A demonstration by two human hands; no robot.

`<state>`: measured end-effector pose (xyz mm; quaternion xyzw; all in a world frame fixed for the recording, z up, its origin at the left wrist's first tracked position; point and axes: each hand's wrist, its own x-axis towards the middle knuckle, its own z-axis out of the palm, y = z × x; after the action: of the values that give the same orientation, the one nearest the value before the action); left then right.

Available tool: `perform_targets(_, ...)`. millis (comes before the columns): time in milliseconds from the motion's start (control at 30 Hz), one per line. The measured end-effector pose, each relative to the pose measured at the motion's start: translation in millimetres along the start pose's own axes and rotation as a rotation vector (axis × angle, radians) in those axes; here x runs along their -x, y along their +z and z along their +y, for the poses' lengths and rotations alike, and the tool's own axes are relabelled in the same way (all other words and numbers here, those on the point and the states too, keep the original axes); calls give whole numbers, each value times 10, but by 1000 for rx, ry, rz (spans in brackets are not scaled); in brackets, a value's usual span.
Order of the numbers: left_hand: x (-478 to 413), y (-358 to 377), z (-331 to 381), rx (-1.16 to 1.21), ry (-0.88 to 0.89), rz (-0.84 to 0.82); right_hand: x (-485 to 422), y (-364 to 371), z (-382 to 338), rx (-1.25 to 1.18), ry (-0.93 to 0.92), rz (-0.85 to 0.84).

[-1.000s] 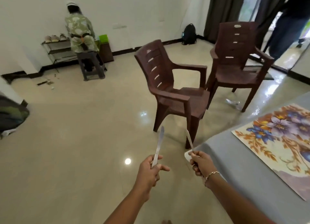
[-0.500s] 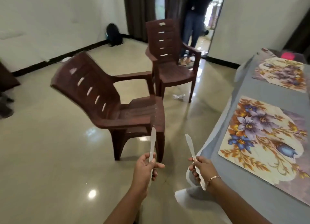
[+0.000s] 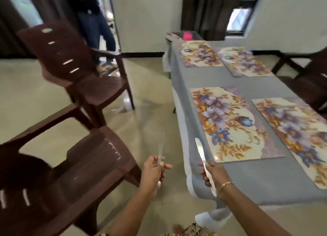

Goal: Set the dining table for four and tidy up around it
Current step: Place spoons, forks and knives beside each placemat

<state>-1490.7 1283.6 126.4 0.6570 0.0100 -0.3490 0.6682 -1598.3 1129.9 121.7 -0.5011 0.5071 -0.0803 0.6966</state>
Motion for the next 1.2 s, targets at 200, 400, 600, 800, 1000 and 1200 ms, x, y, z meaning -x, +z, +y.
perform_targets(200, -528, 504, 258, -143, -57, -193, -202, -275, -81, -93, -37, 238)
perform_targets(400, -1038, 951, 480, -329, -77, -338, -491, -469, -158, -240, -6, 417)
perform_targets(600, -1458, 1433, 678, -447, -108, -488, -677, -579, -357, -398, 15, 570)
perform_targets(800, -1728, 2008, 791, -492, -124, -701, -795, -631, -428, -506, 25, 713)
perform_targets(1000, -2098, 2638, 806, -596, -223, -914, -987, -650, -547, -606, 52, 912)
perform_targets(1200, -2556, 3165, 820, -767, -276, -1139, -1283, -516, -759, -753, 103, 1185)
